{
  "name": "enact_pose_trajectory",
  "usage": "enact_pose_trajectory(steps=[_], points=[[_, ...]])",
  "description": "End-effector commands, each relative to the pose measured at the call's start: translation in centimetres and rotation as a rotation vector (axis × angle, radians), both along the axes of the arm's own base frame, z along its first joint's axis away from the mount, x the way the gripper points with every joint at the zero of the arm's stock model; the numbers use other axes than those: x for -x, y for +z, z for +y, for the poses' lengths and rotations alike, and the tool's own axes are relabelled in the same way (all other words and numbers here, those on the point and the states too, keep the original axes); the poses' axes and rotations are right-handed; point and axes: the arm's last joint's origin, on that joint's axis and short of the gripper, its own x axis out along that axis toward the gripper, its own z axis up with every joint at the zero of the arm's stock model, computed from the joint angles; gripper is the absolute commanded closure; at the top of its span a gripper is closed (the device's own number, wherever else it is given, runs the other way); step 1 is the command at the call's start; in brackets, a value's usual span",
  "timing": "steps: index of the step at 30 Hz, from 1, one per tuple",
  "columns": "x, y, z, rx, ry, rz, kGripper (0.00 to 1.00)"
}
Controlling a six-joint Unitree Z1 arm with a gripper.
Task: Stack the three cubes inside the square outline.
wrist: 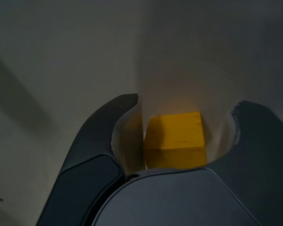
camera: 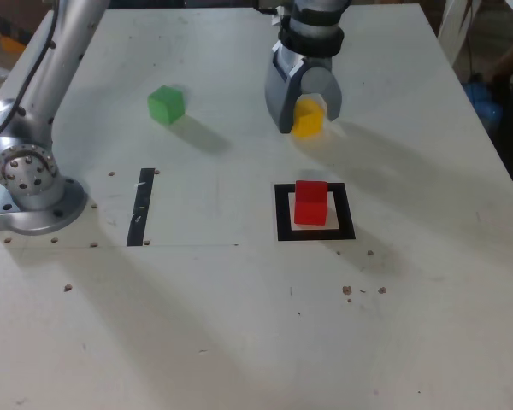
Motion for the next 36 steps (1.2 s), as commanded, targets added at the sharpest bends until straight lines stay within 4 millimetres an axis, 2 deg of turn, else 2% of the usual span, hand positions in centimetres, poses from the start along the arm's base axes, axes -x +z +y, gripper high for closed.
enact_pose_trajectory(steps=[1, 12, 17, 20, 23, 26, 28, 31, 36], points=[[-0.3, 0.3, -0.1, -0.01, -0.009, -0.012, 0.71], [-0.3, 2.0, -0.8, -0.033, -0.07, -0.021, 0.76], [0.2, 3.9, -2.6, -0.025, -0.145, -0.018, 0.78], [0.5, 6.4, -5.5, -0.053, -0.23, -0.033, 0.78], [0.8, 8.9, -9.4, -0.071, -0.33, -0.051, 0.77], [1.2, 10.3, -13.4, -0.062, -0.416, -0.06, 0.77], [1.3, 10.5, -16.2, -0.05, -0.465, -0.06, 0.77], [1.4, 10.1, -19.1, -0.039, -0.498, -0.051, 0.77], [0.9, 8.5, -21.9, -0.023, -0.508, -0.033, 0.77]])
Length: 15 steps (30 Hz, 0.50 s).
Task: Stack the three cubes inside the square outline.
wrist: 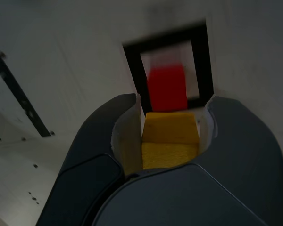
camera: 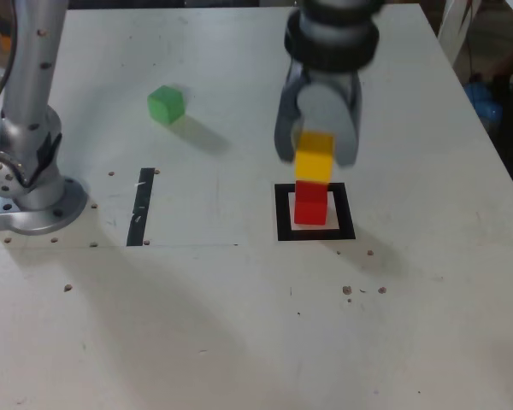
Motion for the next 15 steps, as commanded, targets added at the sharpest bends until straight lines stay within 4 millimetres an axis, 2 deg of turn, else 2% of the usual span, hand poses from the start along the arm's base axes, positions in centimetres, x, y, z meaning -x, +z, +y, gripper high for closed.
enact_pose_trajectory(steps=[1, 11, 15], points=[[-0.5, -0.8, -0.1, 0.002, 0.011, 0.009, 0.77], [-0.7, -2.1, 0.4, -0.012, 0.027, 0.032, 0.76], [-0.5, -2.4, 1.2, -0.014, 0.039, 0.048, 0.75]])
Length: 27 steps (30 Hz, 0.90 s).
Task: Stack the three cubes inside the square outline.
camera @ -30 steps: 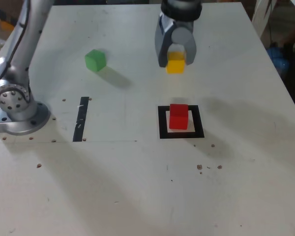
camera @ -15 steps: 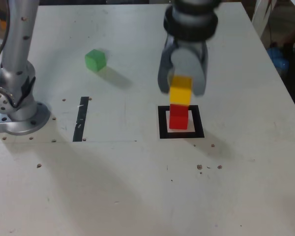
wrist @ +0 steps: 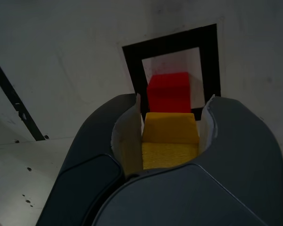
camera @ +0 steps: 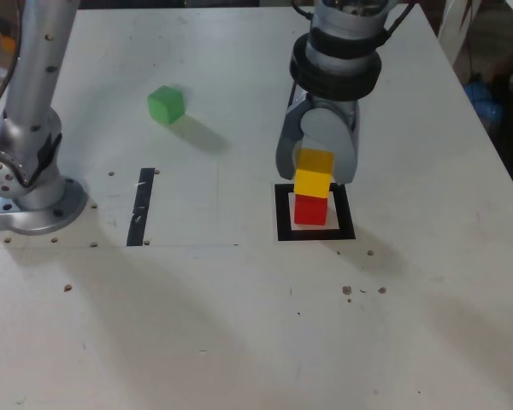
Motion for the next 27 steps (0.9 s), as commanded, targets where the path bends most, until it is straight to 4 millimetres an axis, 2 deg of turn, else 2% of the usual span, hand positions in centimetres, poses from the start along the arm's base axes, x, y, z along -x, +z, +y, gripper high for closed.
enact_pose_trajectory(steps=[1, 6, 27], points=[[0.1, -0.3, 0.6, -0.003, 0.01, 0.011, 0.75], [0.4, -0.7, 1.4, -0.001, 0.027, 0.019, 0.75], [-0.1, -1.7, 1.6, 0.011, 0.03, -0.014, 0.7]])
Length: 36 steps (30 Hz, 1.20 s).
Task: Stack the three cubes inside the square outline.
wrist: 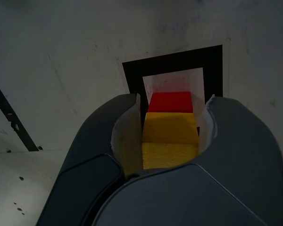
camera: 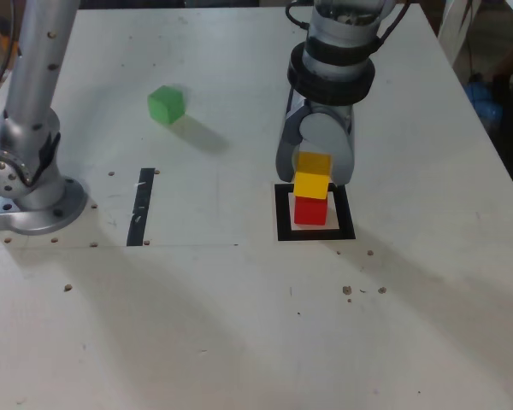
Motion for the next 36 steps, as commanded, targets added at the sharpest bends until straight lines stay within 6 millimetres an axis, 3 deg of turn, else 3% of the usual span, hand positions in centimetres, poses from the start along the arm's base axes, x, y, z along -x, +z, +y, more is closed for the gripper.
enact_pose_trajectory(steps=[1, 7, 16, 28, 32, 36], points=[[-0.1, -0.1, 0.1, 0.001, -0.001, 0.0, 0.69], [-0.2, -0.2, 0.0, 0.002, -0.004, -0.003, 0.57], [-0.5, -0.7, 0.2, 0.011, -0.013, 0.007, 0.25], [-0.1, 0.4, 0.4, -0.018, -0.025, 0.033, 0.01], [1.5, 2.9, 0.9, -0.06, -0.025, 0.012, 0.01], [6.4, 7.3, 3.3, -0.123, 0.02, -0.034, 0.01]])
